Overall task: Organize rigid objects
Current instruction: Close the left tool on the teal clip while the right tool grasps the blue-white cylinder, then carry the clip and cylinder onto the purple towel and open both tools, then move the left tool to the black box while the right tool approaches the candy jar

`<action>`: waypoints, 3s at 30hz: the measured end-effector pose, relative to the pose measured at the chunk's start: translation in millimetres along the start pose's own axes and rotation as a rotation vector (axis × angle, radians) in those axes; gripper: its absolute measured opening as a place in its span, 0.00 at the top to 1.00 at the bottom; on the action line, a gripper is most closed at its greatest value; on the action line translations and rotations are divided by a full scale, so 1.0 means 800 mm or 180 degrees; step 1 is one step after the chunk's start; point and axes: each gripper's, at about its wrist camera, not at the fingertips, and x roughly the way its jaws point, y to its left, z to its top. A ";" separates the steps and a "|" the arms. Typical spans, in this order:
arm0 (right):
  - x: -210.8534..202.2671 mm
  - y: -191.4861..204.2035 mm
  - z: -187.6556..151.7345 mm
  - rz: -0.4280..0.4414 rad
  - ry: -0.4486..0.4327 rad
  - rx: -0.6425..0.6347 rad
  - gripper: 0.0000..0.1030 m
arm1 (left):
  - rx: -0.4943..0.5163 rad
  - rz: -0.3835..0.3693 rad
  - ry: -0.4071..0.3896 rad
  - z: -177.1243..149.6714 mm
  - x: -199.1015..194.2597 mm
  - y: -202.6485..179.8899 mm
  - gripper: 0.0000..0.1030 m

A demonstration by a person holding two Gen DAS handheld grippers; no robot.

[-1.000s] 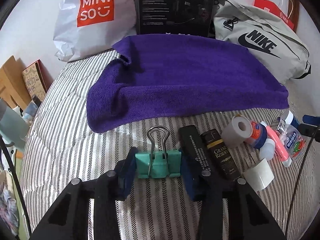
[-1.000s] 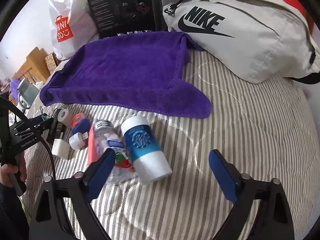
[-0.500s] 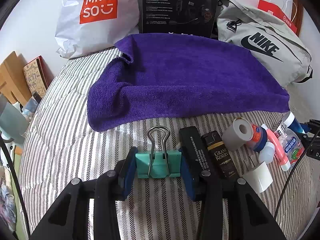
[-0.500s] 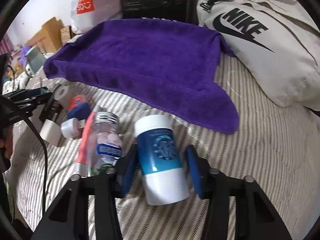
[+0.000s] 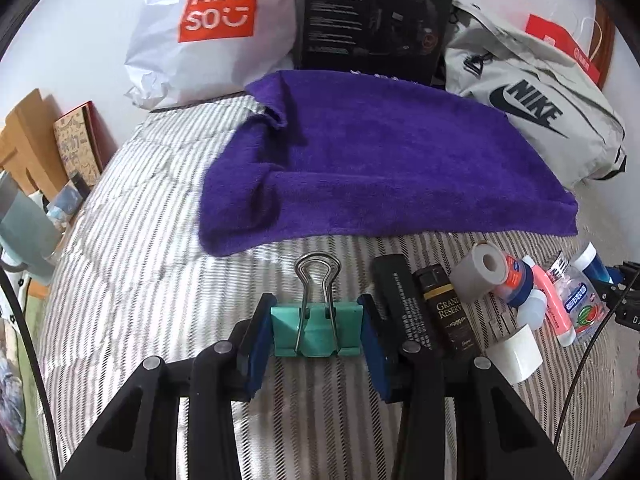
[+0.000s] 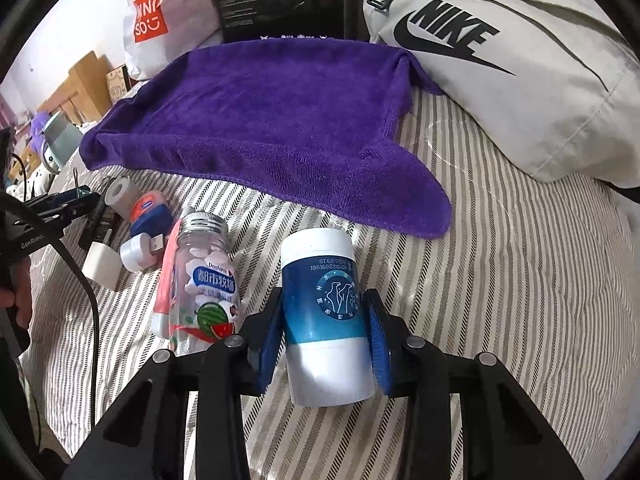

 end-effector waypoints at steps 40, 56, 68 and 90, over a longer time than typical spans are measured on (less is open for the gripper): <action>0.007 -0.005 0.181 0.0227 -0.0212 -0.0030 0.62 | 0.0092 -0.0230 -0.0155 0.187 0.037 -0.032 0.62; 0.114 0.002 0.237 0.0047 0.0090 -0.0161 0.62 | 0.0018 -0.0229 0.0225 0.232 0.150 -0.046 0.62; 0.127 0.012 0.246 -0.0007 0.0102 -0.0251 0.62 | 0.0262 -0.0031 0.0293 0.230 0.160 -0.065 0.62; 0.011 0.004 0.198 0.0103 -0.0230 -0.0042 0.33 | 0.0182 0.0045 0.0177 0.182 0.063 -0.058 0.37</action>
